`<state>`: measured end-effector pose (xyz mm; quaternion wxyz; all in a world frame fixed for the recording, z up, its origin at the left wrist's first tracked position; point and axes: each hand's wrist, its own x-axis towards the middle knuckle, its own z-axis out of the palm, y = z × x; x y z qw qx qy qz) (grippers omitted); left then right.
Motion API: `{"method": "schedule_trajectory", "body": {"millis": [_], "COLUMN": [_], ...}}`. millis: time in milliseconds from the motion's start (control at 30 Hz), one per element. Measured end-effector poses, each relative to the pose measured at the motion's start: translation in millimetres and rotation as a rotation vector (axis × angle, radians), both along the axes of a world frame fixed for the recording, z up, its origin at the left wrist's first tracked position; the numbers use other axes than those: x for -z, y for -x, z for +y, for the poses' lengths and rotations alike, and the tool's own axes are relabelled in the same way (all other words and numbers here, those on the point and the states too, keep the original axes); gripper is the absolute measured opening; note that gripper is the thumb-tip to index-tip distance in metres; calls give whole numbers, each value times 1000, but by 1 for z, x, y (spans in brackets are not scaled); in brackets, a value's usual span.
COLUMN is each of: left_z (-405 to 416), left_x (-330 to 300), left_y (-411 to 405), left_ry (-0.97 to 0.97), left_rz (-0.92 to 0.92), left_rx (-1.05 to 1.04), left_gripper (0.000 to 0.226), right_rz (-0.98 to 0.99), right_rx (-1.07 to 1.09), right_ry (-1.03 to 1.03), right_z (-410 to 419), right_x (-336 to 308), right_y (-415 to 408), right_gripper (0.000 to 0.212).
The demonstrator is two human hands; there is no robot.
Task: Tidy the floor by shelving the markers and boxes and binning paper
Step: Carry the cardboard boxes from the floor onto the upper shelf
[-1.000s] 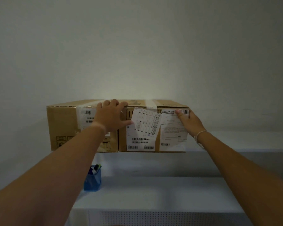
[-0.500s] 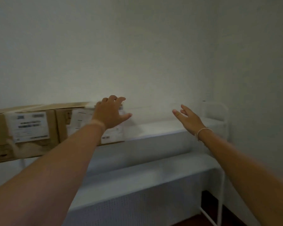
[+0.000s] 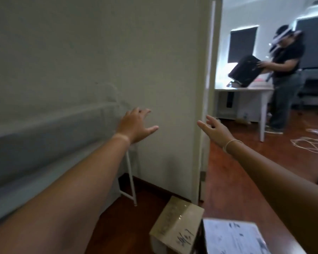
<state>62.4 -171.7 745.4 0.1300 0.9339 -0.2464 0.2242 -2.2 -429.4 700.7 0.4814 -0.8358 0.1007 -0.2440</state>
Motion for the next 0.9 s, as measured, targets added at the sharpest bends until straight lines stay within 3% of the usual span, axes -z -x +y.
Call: {"method": "schedule_trajectory", "body": {"millis": [233, 467, 733, 900], "left_z": [-137, -227, -272, -278], "left_x": [91, 235, 398, 488], "left_y": [8, 10, 17, 19], "left_ry": [29, -42, -129, -170], "left_rz": [187, 479, 809, 968], "left_rx": [210, 301, 263, 178], "left_gripper": [71, 70, 70, 71], "right_rz": [143, 339, 597, 648], "right_rx": [197, 290, 342, 334], "right_ry": [-56, -187, -288, -392], "right_z": [-109, -173, -217, -233], "right_x": [86, 222, 374, 451], "right_y": [62, 87, 97, 95], "right_gripper": [71, 71, 74, 57]}}
